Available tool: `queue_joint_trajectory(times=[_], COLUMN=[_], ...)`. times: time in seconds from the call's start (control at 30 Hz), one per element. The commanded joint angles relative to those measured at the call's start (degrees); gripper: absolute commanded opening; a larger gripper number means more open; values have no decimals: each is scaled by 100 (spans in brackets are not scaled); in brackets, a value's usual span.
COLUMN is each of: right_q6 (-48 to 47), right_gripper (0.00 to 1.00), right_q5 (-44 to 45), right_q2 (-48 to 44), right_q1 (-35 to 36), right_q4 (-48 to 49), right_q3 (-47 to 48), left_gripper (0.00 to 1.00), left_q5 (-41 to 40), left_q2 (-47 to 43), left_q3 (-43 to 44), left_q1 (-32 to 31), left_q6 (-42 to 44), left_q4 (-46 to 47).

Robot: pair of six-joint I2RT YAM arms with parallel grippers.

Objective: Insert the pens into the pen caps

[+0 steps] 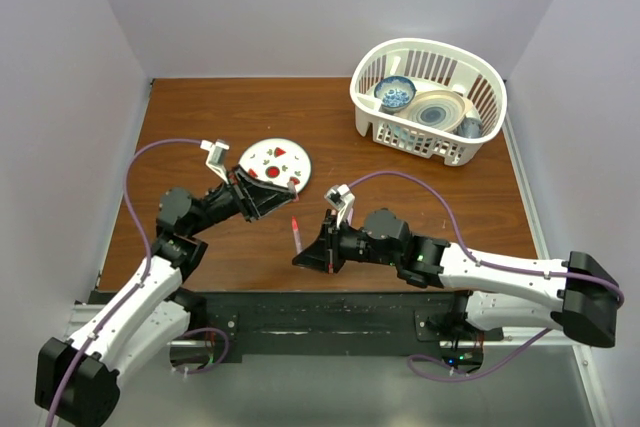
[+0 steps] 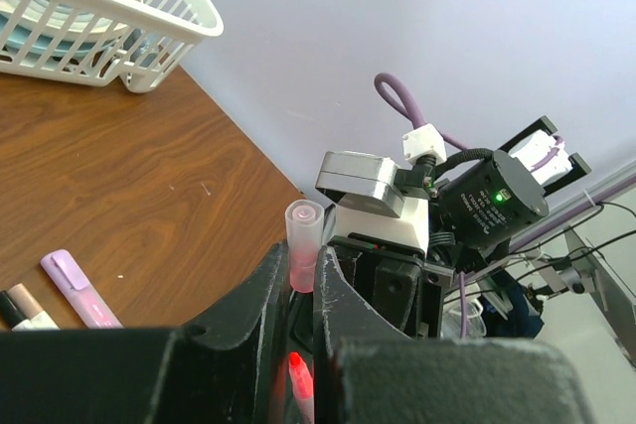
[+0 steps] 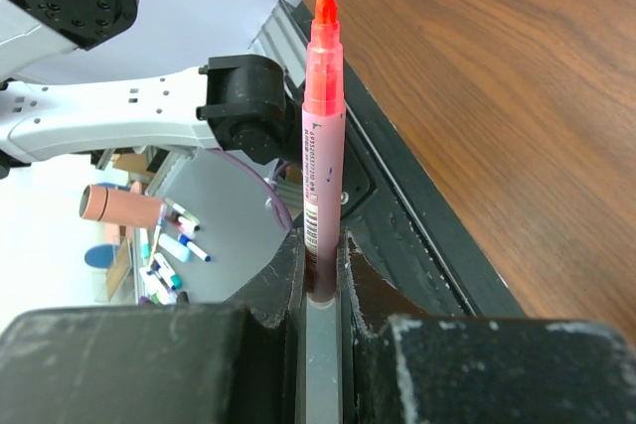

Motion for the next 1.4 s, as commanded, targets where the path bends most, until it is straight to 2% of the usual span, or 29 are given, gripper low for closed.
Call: queue_joint_trajectory(times=[0.0, 0.63, 1.37], right_q6=[-69, -201, -131], right_gripper=[0, 0, 0], right_q5=[206, 471, 374], right_q2=[-117, -319, -12], right_q1=[30, 29, 30], right_q4=[185, 44, 246], right_q3=[224, 312, 462], left_gripper=[0, 0, 0], left_q5=[102, 154, 119], left_q2=[-120, -507, -542], left_q3=[-18, -211, -440], left_q1=[-28, -37, -63], left_q6=[-27, -115, -545], left_q4=[112, -142, 183])
